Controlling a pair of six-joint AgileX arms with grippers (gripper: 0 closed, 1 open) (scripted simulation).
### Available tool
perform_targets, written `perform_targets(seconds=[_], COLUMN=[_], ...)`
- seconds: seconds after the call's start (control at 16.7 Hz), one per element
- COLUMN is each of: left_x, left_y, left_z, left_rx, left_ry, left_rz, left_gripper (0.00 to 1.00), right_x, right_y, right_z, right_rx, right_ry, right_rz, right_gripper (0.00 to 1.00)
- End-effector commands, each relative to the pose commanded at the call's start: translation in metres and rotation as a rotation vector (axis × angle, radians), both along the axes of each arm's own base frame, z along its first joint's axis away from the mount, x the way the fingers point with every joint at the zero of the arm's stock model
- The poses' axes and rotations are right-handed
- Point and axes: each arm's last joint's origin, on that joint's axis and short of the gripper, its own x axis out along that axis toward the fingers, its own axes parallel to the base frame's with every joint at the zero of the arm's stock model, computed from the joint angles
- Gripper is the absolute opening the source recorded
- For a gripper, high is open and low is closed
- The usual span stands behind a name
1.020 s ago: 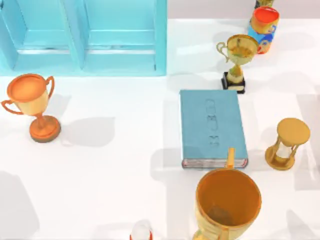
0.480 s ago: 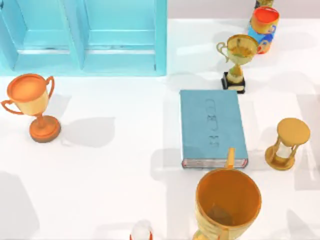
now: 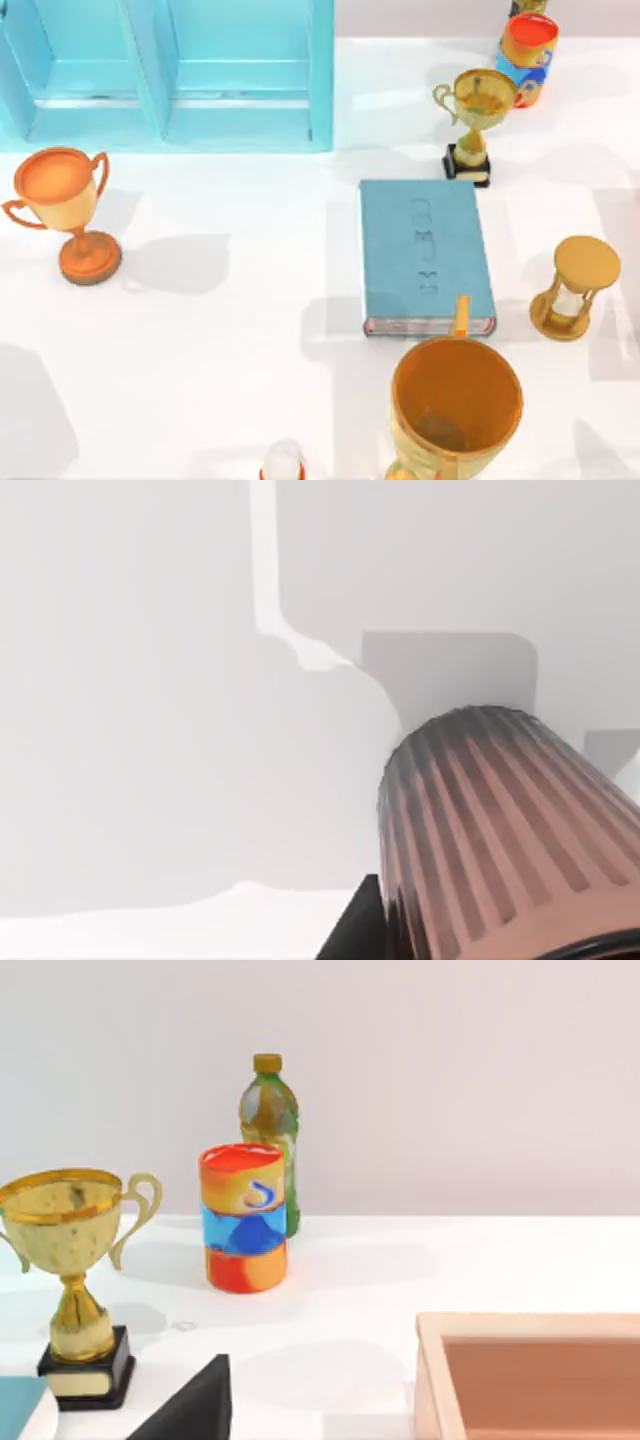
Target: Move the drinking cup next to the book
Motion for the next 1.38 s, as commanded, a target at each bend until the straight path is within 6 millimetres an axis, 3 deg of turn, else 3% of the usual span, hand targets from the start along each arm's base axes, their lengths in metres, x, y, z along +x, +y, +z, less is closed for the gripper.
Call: perform_targets(seconds=[0.24, 0.6, 0.96, 1.14, 1.38], left_x=[0.000, 0.000, 0.001, 0.014, 0.048], left_y=[0.001, 0.000, 0.000, -0.006, -0.026], left_z=[0.008, 0.047, 0.049, 0.052, 0.058], left_rx=[0.000, -0.001, -0.006, -0.048, -0.143], left_ry=[0.000, 0.001, 0.003, 0.013, 0.072], left_rz=[0.001, -0.003, 0.001, 0.036, 0.160], left_gripper=[0.00, 0.00, 0.00, 0.00, 0.00], right_x=[0.000, 0.000, 0.000, 0.000, 0.000], right_y=[0.000, 0.000, 0.000, 0.000, 0.000], right_z=[0.000, 0.000, 0.000, 0.000, 0.000], right_rx=[0.000, 0.000, 0.000, 0.000, 0.000], right_ry=[0.000, 0.000, 0.000, 0.000, 0.000], right_rz=[0.000, 0.000, 0.000, 0.000, 0.000], right_gripper=[1.00, 1.00, 1.00, 1.00, 1.00])
